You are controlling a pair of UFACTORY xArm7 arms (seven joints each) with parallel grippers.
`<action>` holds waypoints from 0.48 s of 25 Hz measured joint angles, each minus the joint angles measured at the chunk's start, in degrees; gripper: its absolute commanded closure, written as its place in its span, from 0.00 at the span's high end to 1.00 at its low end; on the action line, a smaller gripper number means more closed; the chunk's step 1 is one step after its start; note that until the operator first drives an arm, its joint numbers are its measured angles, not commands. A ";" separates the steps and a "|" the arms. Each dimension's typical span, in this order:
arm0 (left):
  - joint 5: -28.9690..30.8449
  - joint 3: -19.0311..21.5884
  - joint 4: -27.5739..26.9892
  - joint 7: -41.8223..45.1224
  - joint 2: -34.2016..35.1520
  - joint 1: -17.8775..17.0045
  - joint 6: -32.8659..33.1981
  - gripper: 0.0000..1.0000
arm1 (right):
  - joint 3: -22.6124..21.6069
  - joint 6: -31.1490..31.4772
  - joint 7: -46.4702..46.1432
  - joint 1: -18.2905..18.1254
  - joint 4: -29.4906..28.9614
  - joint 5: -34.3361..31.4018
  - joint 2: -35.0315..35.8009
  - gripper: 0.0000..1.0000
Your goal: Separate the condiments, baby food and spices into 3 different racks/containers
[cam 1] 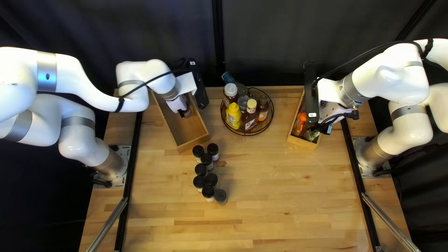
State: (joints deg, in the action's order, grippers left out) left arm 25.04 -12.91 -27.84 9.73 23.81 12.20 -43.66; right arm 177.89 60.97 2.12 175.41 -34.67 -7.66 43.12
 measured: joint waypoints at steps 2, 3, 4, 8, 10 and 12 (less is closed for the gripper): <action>0.52 0.03 -0.09 0.90 -1.10 0.36 0.77 0.07 | 0.00 0.00 0.00 0.00 0.00 0.00 0.00 1.00; 0.72 0.08 -0.11 1.31 -1.43 0.50 0.98 0.07 | 0.00 0.00 0.00 0.00 0.00 0.00 0.00 1.00; 0.92 0.14 -0.12 1.69 -1.70 0.63 1.14 0.08 | 0.00 0.00 0.00 0.00 0.00 0.00 0.00 1.00; 1.38 0.17 -0.03 2.47 -2.31 1.03 1.62 0.30 | 0.00 0.00 0.00 0.00 0.00 0.00 0.00 1.00; 1.48 0.00 -0.03 2.55 -2.81 1.19 2.02 0.62 | 0.00 0.00 0.00 0.00 0.00 0.00 0.00 1.00; 1.56 -0.21 -0.08 2.60 -3.38 1.34 2.47 0.71 | 0.00 0.00 0.00 0.00 0.00 0.00 0.00 1.00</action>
State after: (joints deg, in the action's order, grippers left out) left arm 26.60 -13.13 -27.92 12.33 20.44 13.55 -41.19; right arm 177.89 60.97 2.12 175.41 -34.67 -7.66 43.12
